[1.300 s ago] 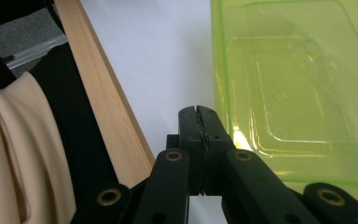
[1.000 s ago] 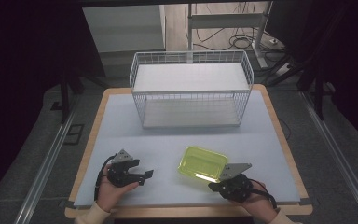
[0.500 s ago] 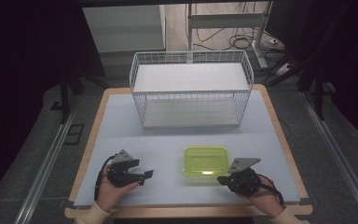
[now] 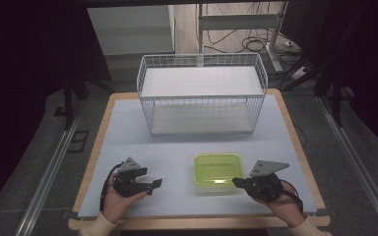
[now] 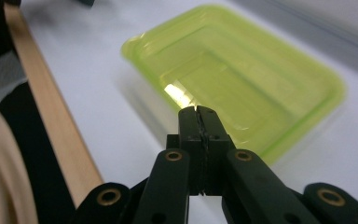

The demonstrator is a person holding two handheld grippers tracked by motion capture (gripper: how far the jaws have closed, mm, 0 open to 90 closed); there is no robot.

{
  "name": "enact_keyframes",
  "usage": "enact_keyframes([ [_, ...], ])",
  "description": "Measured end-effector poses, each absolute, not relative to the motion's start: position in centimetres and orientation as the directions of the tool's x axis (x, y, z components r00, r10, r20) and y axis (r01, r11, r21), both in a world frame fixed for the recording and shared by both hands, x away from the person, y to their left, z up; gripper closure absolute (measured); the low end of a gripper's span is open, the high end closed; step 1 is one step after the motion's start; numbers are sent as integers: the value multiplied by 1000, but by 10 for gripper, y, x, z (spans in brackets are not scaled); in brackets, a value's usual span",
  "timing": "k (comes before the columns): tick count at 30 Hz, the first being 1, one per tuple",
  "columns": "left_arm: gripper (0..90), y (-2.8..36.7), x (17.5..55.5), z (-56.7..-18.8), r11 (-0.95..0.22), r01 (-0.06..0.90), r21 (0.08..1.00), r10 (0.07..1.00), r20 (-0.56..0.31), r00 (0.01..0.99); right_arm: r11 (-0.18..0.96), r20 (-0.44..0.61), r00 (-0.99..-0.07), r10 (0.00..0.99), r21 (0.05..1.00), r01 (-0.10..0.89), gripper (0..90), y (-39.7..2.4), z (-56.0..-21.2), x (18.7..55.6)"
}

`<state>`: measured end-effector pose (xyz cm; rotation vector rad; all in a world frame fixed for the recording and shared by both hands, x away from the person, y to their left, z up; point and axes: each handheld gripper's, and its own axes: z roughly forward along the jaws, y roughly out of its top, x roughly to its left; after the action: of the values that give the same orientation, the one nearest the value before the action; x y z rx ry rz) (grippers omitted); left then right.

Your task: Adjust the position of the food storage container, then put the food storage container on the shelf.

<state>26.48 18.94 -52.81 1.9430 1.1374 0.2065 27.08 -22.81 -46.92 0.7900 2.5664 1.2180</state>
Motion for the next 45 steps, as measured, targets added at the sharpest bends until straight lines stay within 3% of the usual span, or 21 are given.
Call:
enact_keyframes([
  [4, 213, 190, 262, -526, -213, 641, 738, 780, -267, 566, 458, 91, -825, 558, 795, 398, 879, -238, -466, 280],
  [8, 212, 189, 262, -524, -193, 647, 737, 777, -288, 560, 408, 137, -824, 549, 817, 408, 662, -243, -467, 286],
  [13, 210, 182, 269, -522, -172, 667, 725, 749, -343, 567, 360, 162, -804, 572, 831, 423, 484, -249, -470, 290],
  [16, 217, 176, 272, -519, -137, 695, 706, 708, -420, 567, 327, 176, -789, 589, 841, 432, 405, -251, -471, 295],
  [25, 222, 160, 279, -508, -105, 712, 694, 689, -466, 556, 269, 231, -756, 613, 839, 473, 364, -254, -468, 316],
  [33, 227, 136, 297, -498, -96, 715, 693, 666, -489, 563, 183, 357, -672, 649, 784, 593, 366, -256, -462, 341],
  [45, 288, 118, 304, -504, -110, 734, 670, 648, -512, 564, 195, 410, -639, 651, 723, 663, 394, -264, -478, 339],
])
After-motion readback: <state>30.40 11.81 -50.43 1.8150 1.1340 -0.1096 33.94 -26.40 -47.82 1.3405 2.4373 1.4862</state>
